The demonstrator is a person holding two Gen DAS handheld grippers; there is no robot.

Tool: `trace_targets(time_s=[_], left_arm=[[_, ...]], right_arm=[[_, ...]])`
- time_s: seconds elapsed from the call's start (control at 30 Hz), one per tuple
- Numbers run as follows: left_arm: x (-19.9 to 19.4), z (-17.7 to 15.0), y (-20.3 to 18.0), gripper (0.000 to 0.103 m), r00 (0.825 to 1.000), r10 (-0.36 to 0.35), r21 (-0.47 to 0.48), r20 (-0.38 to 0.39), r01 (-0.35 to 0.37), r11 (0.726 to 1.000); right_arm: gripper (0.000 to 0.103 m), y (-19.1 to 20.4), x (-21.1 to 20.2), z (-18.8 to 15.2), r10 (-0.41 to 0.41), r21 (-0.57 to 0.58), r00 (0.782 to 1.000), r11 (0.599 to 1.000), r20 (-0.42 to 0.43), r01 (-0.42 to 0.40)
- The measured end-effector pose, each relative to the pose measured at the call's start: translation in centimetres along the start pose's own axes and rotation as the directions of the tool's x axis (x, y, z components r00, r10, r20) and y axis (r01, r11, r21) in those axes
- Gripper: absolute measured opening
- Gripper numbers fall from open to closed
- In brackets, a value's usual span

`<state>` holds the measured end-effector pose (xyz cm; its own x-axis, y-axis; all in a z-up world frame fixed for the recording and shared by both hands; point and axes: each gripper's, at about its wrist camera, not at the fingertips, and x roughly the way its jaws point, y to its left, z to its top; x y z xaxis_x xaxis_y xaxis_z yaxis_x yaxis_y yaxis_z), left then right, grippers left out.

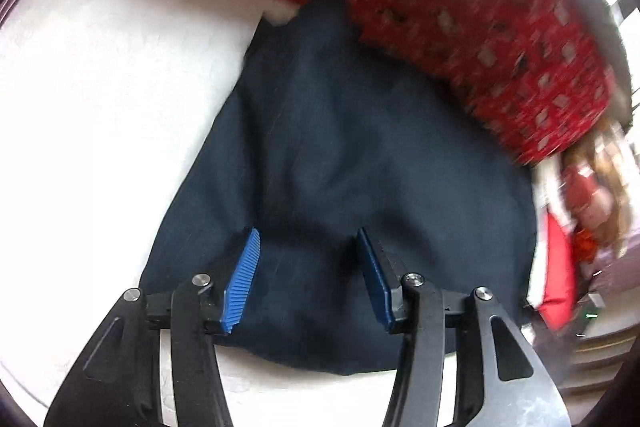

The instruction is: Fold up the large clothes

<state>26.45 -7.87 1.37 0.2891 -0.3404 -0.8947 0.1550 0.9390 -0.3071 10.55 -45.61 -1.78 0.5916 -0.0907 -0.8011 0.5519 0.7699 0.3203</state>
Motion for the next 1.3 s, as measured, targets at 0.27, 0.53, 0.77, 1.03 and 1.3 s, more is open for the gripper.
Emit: trace_targets(time_s=[0.27, 0.53, 0.77, 1.03, 1.3], left_arm=[[-2.1, -1.9, -1.5, 0.049, 1.000, 0.011, 0.034, 0.013, -0.011, 0.999], [0.4, -2.6, -3.9, 0.052, 0.995, 0.094, 0.074, -0.027, -0.091, 0.993], [0.9, -2.2, -4.0, 0.056, 0.995, 0.089, 0.078, -0.032, -0.087, 0.993], [1.2, -2.2, -3.9, 0.059, 0.997, 0.062, 0.085, -0.038, -0.058, 0.995], [-1.9, 0.8, -2.8, 0.059, 0.972, -0.230, -0.047, -0.041, 0.228, 0.973]], right_arm=[[0.057, 2.5, -4.5, -1.1, 0.013, -0.053, 0.992, 0.999, 0.122, -0.007], [0.060, 2.5, -2.2, -2.8, -0.110, -0.080, 0.992, 0.990, 0.063, 0.115], [0.063, 7.4, -8.1, -1.9, 0.017, -0.126, 0.948, 0.992, 0.319, 0.024], [0.064, 14.1, -1.5, -3.2, 0.161, -0.286, 0.981, 0.950, 0.106, -0.125], [0.066, 14.9, 1.5, -3.8, 0.103, -0.329, 0.995, 0.940, 0.015, -0.092]])
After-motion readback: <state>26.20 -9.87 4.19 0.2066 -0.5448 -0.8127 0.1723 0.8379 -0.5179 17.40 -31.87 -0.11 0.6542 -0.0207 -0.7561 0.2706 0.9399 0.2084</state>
